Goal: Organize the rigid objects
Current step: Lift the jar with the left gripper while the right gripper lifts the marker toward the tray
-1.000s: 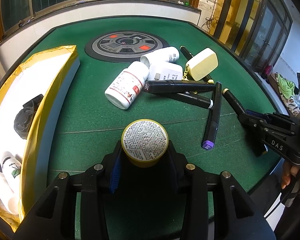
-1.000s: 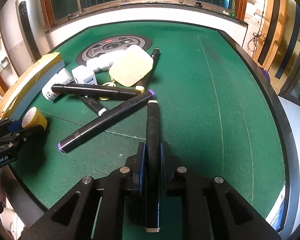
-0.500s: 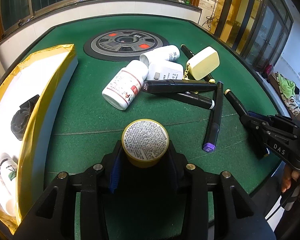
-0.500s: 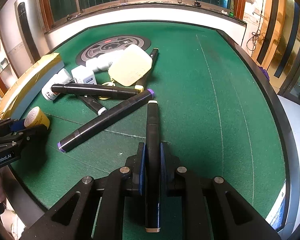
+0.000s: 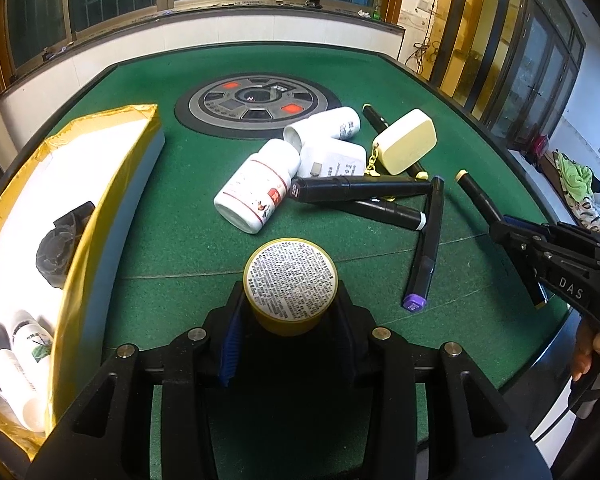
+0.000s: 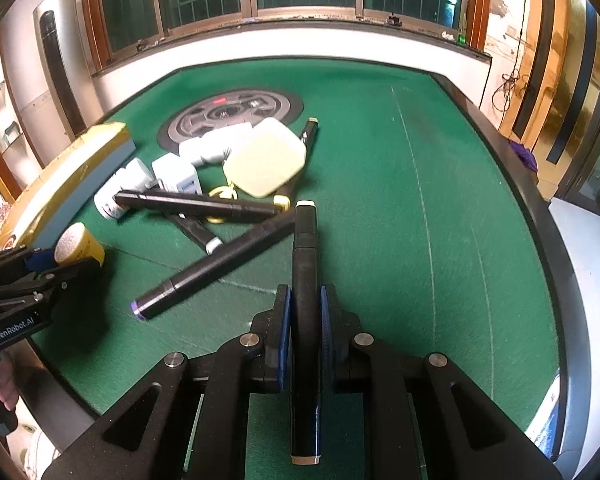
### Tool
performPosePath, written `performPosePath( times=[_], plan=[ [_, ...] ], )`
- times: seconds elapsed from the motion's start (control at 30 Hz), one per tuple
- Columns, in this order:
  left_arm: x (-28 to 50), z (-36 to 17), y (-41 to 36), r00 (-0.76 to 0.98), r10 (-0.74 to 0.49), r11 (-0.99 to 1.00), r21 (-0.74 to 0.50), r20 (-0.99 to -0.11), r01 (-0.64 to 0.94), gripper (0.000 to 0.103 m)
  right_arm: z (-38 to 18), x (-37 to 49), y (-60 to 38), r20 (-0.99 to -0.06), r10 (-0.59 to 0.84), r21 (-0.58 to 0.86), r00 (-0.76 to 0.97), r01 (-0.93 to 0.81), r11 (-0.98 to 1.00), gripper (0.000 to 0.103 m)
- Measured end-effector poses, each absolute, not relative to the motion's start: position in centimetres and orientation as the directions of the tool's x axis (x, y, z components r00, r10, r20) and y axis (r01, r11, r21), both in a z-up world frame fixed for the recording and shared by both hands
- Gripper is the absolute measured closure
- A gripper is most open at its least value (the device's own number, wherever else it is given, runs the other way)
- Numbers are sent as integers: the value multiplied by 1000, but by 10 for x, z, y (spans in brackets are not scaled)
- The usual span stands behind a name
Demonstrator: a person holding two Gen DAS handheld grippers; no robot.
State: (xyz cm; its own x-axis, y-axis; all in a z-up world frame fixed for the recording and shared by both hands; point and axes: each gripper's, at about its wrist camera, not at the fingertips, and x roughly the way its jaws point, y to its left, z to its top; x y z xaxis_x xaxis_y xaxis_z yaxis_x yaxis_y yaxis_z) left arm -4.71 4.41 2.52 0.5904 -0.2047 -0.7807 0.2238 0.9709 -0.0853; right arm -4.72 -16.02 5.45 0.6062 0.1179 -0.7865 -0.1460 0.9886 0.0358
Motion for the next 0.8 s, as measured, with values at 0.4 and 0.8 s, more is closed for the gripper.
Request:
performPosePath(
  times=[0.4,0.8],
  plan=[
    [-52,39,49,623,-198,974,-81,-757,212,65,73,-49,-147,-759,142,37,636,-175,984,90],
    [-54,52,68,665,-161,985,-73,-729,158,65,90,-46,-119,-726,200,35,658,-255,966,90]
  ],
)
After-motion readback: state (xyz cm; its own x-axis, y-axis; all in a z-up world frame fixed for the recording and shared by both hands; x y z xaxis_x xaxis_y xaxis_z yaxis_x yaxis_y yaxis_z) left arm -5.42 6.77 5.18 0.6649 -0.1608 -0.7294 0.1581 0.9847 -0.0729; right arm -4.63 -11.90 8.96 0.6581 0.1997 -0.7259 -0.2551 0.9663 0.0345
